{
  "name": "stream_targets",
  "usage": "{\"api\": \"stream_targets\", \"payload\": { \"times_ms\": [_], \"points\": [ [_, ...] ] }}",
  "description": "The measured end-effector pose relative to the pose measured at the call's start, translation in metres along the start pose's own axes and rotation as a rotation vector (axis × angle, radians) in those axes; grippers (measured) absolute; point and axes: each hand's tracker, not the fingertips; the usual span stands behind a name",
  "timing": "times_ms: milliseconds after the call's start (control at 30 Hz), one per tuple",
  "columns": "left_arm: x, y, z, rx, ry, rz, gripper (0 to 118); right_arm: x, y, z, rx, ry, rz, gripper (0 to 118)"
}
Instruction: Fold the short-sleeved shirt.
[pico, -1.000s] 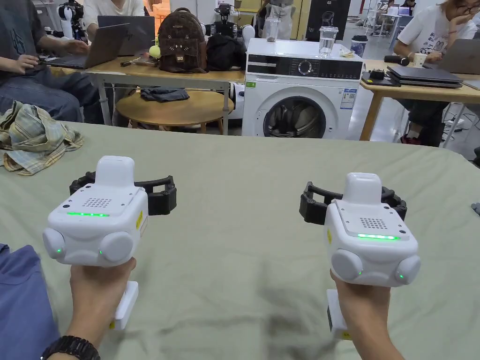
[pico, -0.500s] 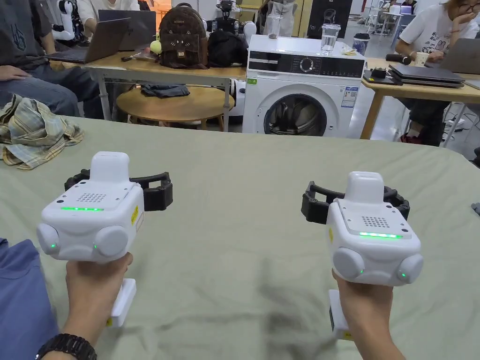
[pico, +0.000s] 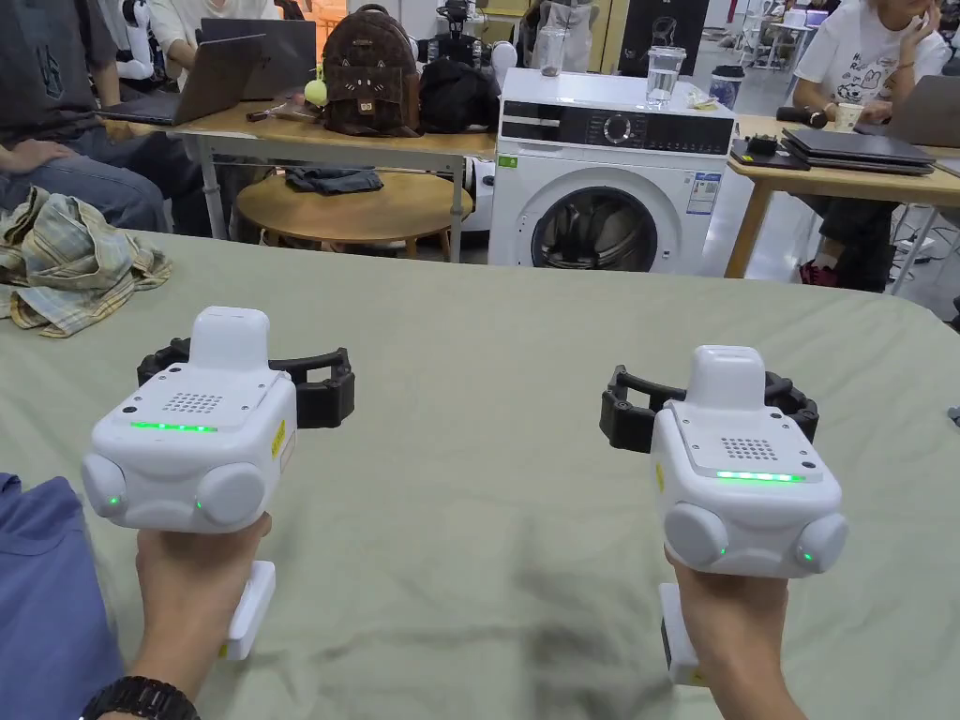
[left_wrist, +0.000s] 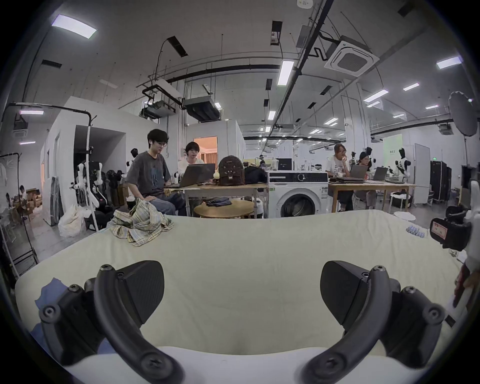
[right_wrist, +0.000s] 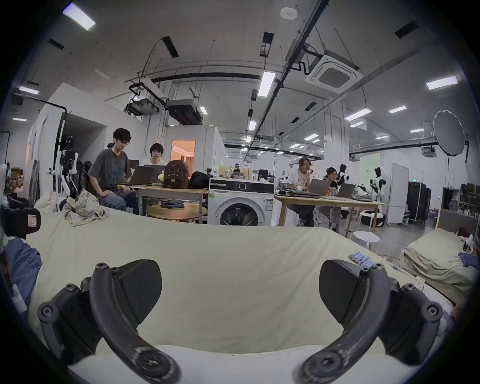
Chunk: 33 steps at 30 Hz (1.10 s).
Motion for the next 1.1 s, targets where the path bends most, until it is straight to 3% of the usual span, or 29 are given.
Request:
{"api": "stream_targets", "payload": {
  "times_ms": [433,1100],
  "points": [
    [0.0015,0.0024,0.0022,0.005,0.004,-0.005,117,0.0013,0.0022,-0.0002,-0.017,-0.008,-0.043,118],
    [0.0055,0.003,0.0024,0.025,-0.018,-0.034,117,0.0038,-0.0003,0.0049,0.01,-0.014,-0.035,118]
  ]
}}
